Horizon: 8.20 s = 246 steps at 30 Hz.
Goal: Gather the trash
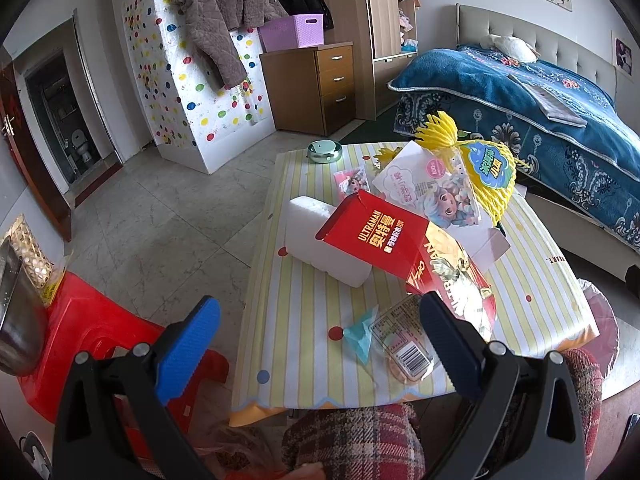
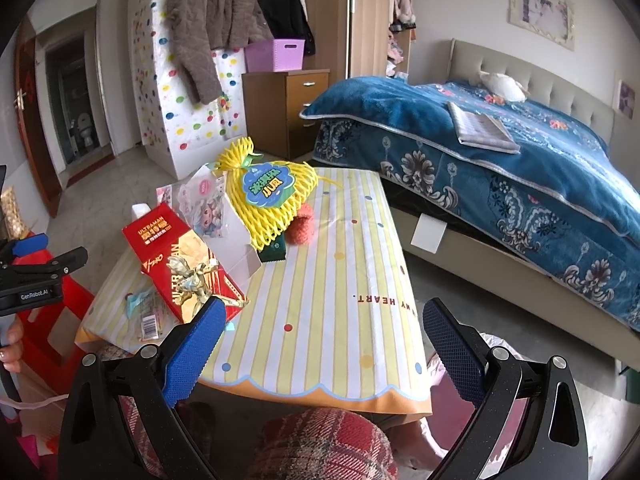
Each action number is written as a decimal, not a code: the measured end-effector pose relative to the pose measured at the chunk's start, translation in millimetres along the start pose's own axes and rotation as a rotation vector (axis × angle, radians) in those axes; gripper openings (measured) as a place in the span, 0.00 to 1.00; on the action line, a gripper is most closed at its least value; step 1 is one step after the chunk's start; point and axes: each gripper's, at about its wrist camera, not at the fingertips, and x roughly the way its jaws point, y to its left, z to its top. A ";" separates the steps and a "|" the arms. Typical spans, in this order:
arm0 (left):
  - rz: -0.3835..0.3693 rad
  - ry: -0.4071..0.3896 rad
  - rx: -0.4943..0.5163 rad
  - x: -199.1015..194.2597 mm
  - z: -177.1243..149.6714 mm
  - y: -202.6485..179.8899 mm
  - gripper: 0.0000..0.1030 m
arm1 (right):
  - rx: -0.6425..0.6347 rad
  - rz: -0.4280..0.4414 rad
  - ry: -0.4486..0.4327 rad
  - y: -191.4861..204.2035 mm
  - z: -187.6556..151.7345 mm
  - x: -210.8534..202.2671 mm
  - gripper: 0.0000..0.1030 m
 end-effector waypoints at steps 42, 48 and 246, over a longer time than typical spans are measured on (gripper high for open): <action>0.005 0.004 -0.002 -0.8 1.7 3.6 0.94 | 0.003 0.000 0.004 -1.6 1.9 1.0 0.95; 0.006 0.007 -0.002 0.5 1.4 3.4 0.94 | 0.002 0.002 0.007 -1.8 1.2 1.7 0.95; -0.499 -0.095 0.297 10.8 -9.5 -222.6 0.84 | 0.332 -0.127 -0.127 -128.7 -66.2 -42.3 0.37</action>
